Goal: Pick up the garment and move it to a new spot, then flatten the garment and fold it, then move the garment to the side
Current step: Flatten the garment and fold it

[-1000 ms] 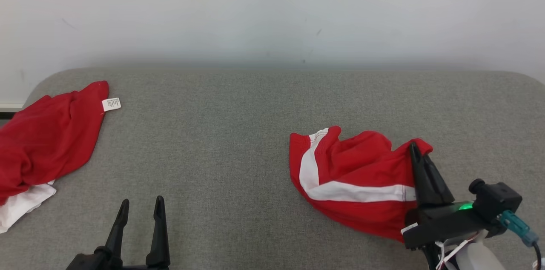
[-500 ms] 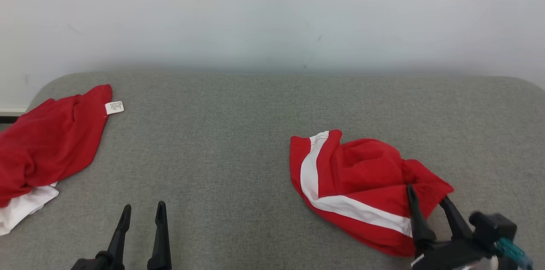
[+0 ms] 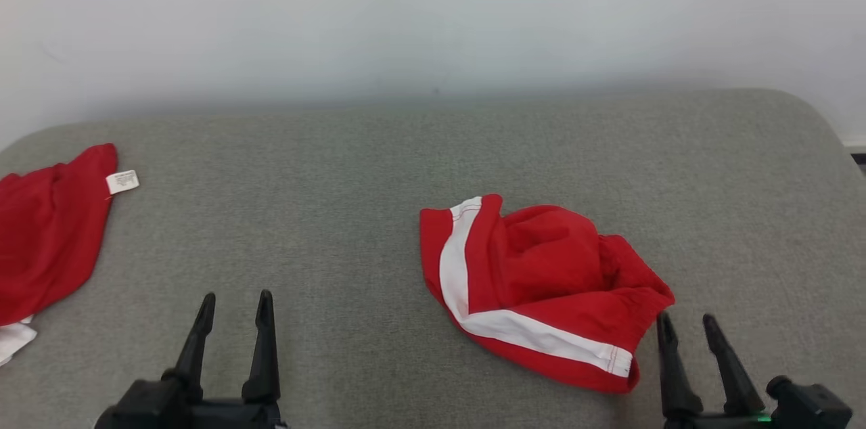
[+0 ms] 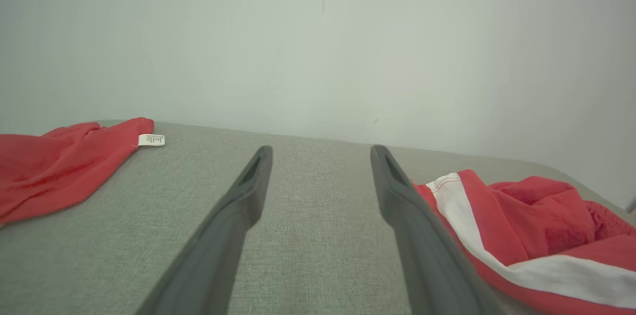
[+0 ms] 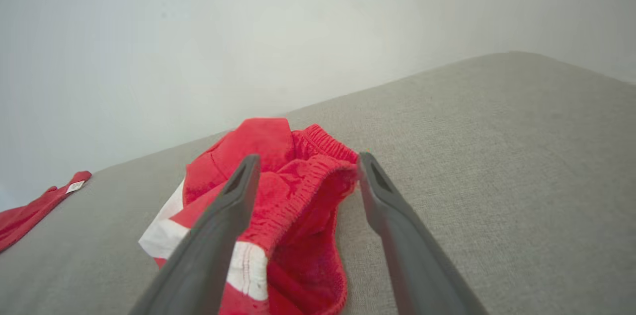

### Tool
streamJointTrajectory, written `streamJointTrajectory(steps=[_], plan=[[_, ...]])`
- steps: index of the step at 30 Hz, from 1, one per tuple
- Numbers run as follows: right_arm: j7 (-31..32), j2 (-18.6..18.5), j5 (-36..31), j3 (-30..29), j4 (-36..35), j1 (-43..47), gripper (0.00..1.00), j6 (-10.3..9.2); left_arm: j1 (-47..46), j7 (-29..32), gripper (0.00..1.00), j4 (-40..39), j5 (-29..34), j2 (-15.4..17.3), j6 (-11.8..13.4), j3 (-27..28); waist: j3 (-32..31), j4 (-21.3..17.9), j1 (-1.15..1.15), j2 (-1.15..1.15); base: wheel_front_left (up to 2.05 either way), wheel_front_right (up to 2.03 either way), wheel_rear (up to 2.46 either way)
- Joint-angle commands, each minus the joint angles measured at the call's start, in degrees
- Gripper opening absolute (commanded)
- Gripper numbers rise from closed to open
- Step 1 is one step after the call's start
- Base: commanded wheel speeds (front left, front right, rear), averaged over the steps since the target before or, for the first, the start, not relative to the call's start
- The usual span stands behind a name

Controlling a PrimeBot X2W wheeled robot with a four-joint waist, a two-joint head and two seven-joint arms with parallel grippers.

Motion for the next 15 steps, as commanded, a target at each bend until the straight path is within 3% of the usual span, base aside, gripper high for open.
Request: streamJointTrajectory(steps=[1, 9, 15], plan=[[0.0, 0.6, -0.9, -0.3, -0.9, 0.1, 1.0, 0.08, -1.3, -0.2, 1.0, 0.1, 0.4, 0.0, 0.0, -0.1, 1.2, -1.6, 0.0, 0.0, 0.0, 0.0, 0.0], [0.0, 3.5, -2.6, -1.2, -5.6, -1.8, 1.0, 0.08, -10.9, -0.2, 1.0, 4.8, 2.0, 1.5, 0.0, -6.0, 4.1, -6.4, 0.0, 0.0, 0.0, 0.0, 0.0], [0.0, 4.1, -2.9, 0.0, -4.9, -3.2, 1.0, 0.08, -19.5, -0.1, 1.0, 16.9, -0.3, 3.8, 0.0, -12.1, 6.1, -10.6, 0.0, 0.0, 0.0, 0.0, 0.0]])
